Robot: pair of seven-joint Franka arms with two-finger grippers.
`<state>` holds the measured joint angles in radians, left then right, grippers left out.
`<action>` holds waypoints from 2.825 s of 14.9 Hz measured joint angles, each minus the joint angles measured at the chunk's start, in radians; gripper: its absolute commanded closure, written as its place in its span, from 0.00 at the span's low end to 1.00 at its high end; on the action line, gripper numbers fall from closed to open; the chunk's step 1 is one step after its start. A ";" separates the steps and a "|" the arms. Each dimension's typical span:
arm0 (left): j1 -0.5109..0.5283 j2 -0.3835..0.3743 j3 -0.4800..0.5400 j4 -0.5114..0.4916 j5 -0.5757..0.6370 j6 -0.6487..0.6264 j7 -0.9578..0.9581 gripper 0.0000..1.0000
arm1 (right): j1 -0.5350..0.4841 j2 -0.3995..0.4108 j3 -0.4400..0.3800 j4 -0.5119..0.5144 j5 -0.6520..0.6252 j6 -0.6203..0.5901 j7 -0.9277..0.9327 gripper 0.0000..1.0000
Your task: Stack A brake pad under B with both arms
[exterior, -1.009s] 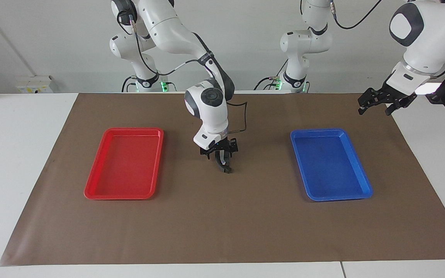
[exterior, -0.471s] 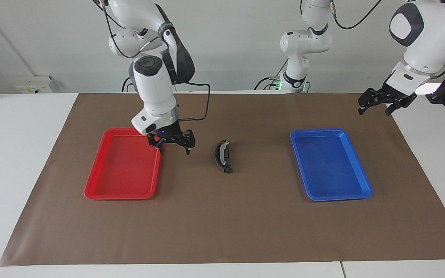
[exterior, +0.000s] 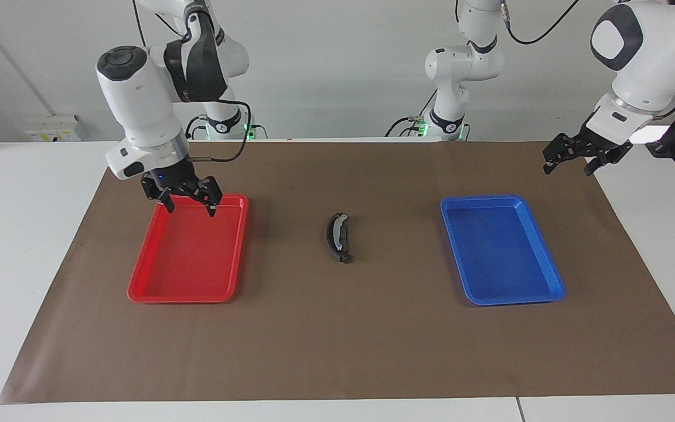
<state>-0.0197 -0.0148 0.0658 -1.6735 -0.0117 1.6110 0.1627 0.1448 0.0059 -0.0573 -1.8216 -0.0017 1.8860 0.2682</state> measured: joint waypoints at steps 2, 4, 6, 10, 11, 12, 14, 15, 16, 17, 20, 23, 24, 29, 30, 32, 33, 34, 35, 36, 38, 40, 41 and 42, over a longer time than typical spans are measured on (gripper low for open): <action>0.000 0.000 0.000 0.000 0.000 -0.002 0.000 0.00 | -0.040 -0.039 0.001 -0.001 -0.002 -0.092 -0.012 0.01; 0.000 0.000 0.000 0.000 0.000 -0.002 0.000 0.00 | -0.089 -0.070 0.000 -0.001 -0.003 -0.159 -0.059 0.01; -0.001 0.000 -0.001 0.000 0.000 -0.002 0.000 0.00 | -0.136 -0.094 -0.001 0.000 -0.003 -0.208 -0.092 0.01; -0.001 0.000 -0.003 0.000 0.000 -0.003 0.000 0.00 | -0.151 -0.093 -0.003 0.108 -0.003 -0.320 -0.102 0.01; -0.001 0.000 -0.003 0.000 0.000 -0.003 0.000 0.00 | -0.150 -0.082 0.000 0.143 -0.003 -0.335 -0.108 0.01; -0.001 0.000 -0.003 0.000 0.000 -0.003 0.000 0.00 | -0.149 -0.070 0.002 0.169 -0.003 -0.342 -0.127 0.01; -0.002 0.000 -0.004 0.000 0.000 -0.003 0.000 0.00 | -0.147 -0.051 0.004 0.198 -0.004 -0.349 -0.164 0.01; -0.002 0.000 -0.004 0.000 0.000 -0.003 0.000 0.00 | -0.146 -0.044 0.006 0.202 -0.005 -0.350 -0.177 0.01; -0.002 0.000 -0.004 0.000 0.000 -0.003 0.000 0.00 | -0.145 -0.040 0.008 0.202 -0.005 -0.349 -0.183 0.01; -0.002 0.000 -0.004 0.000 0.000 -0.003 0.000 0.00 | -0.142 -0.037 0.008 0.202 -0.006 -0.348 -0.184 0.01; -0.003 -0.002 -0.007 0.002 0.000 -0.001 0.000 0.00 | -0.137 -0.035 0.009 0.202 -0.016 -0.348 -0.186 0.01; -0.003 -0.005 -0.009 0.004 0.000 -0.001 0.000 0.00 | -0.128 -0.035 0.011 0.202 -0.023 -0.348 -0.188 0.01; -0.003 -0.005 -0.009 0.004 0.000 -0.001 0.000 0.00 | -0.119 -0.035 0.011 0.202 -0.024 -0.348 -0.188 0.01; -0.003 -0.006 -0.009 0.004 0.000 -0.001 0.000 0.00 | -0.112 -0.035 0.010 0.202 -0.023 -0.348 -0.188 0.01; -0.003 -0.006 -0.009 0.004 0.000 -0.001 0.000 0.00 | -0.112 -0.035 0.010 0.202 -0.023 -0.348 -0.188 0.01; -0.003 -0.006 -0.009 0.004 0.000 -0.001 0.000 0.00 | -0.112 -0.035 0.010 0.204 -0.022 -0.352 -0.188 0.01; -0.003 -0.006 -0.009 0.004 0.000 -0.001 0.000 0.00 | -0.112 -0.035 0.009 0.206 -0.021 -0.359 -0.188 0.01; -0.003 -0.006 -0.009 0.004 0.000 -0.001 0.000 0.00 | -0.112 -0.035 0.009 0.209 -0.019 -0.365 -0.188 0.01; -0.003 -0.006 -0.009 0.004 0.000 -0.001 0.000 0.00 | -0.113 -0.035 0.007 0.211 -0.018 -0.369 -0.188 0.01; -0.003 -0.006 -0.009 0.004 0.000 -0.001 0.000 0.00 | -0.113 -0.035 0.005 0.212 -0.017 -0.371 -0.188 0.01; -0.003 -0.006 -0.009 0.004 0.000 -0.001 0.000 0.00 | -0.113 -0.035 0.004 0.212 -0.017 -0.372 -0.188 0.01; -0.003 -0.006 -0.009 0.004 0.000 -0.001 0.000 0.00 | -0.113 -0.035 0.004 0.212 -0.017 -0.372 -0.188 0.01; -0.003 -0.006 -0.009 0.004 0.000 -0.001 0.000 0.00 | -0.113 -0.035 0.004 0.212 -0.017 -0.372 -0.188 0.01; -0.003 -0.006 -0.009 0.004 0.000 -0.001 0.000 0.00 | -0.113 -0.035 0.004 0.212 -0.017 -0.372 -0.188 0.01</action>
<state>-0.0223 -0.0204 0.0568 -1.6699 -0.0117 1.6100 0.1630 0.0317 -0.0290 -0.0537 -1.6097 -0.0186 1.5144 0.0800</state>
